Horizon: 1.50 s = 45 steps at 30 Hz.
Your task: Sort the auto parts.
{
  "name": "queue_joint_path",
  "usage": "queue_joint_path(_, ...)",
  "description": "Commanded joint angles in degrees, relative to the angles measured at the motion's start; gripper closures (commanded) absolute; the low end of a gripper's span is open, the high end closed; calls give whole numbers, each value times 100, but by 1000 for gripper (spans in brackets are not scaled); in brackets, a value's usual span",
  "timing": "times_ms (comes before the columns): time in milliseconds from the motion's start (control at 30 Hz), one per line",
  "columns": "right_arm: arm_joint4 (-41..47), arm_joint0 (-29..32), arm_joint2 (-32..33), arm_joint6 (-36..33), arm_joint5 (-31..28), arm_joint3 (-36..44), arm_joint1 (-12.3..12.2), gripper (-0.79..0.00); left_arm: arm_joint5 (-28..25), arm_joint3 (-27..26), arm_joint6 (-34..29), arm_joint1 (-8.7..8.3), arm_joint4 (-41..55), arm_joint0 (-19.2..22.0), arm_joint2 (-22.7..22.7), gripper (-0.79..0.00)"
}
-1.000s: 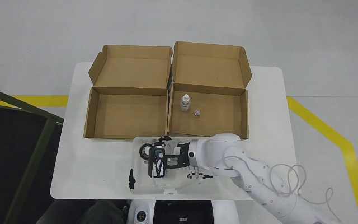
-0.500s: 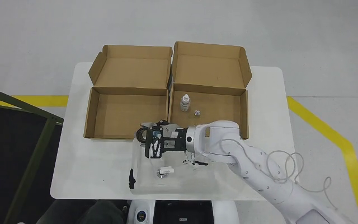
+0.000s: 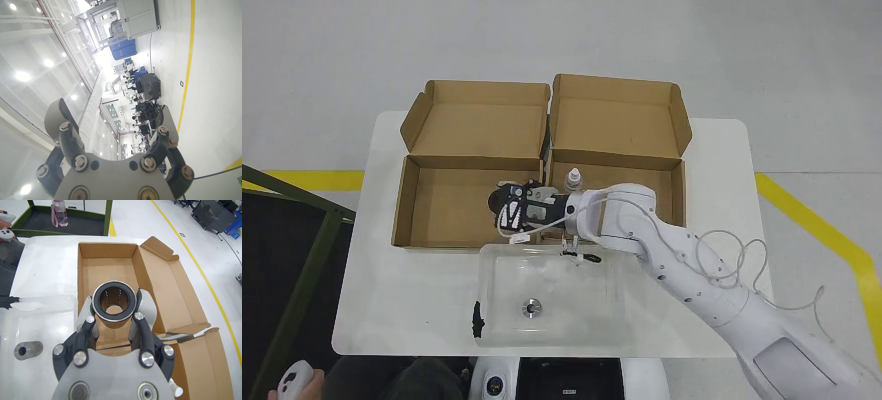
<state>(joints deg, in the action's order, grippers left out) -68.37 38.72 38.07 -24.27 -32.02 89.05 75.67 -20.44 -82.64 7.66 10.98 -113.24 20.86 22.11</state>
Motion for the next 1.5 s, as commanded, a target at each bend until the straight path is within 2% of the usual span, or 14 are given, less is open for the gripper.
queue_joint_path(0, 7, -133, -46, -31, 26, -131, 53, 0, 0, 0, 0, 0, 0, 0, 0, -785)
queue_joint_path(400, 135, -765, -406, -18, 247, -1311, 447, 0, 0, 0, 0, 0, 0, 0, 0, -785)
queue_joint_path(767, 138, -992, -602, 205, 300, -2145, 735, 0, 0, 0, 0, 0, 0, 0, 0, -785)
queue_joint_path(1367, 24, -694, -490, 543, 138, -2454, 855, -9, 0, 0, 0, 0, 0, 0, 0, -785)
queue_joint_path(1467, -21, -647, -442, 509, 117, -2476, 852, -95, 0, 0, 0, 0, 0, 0, 0, -785)
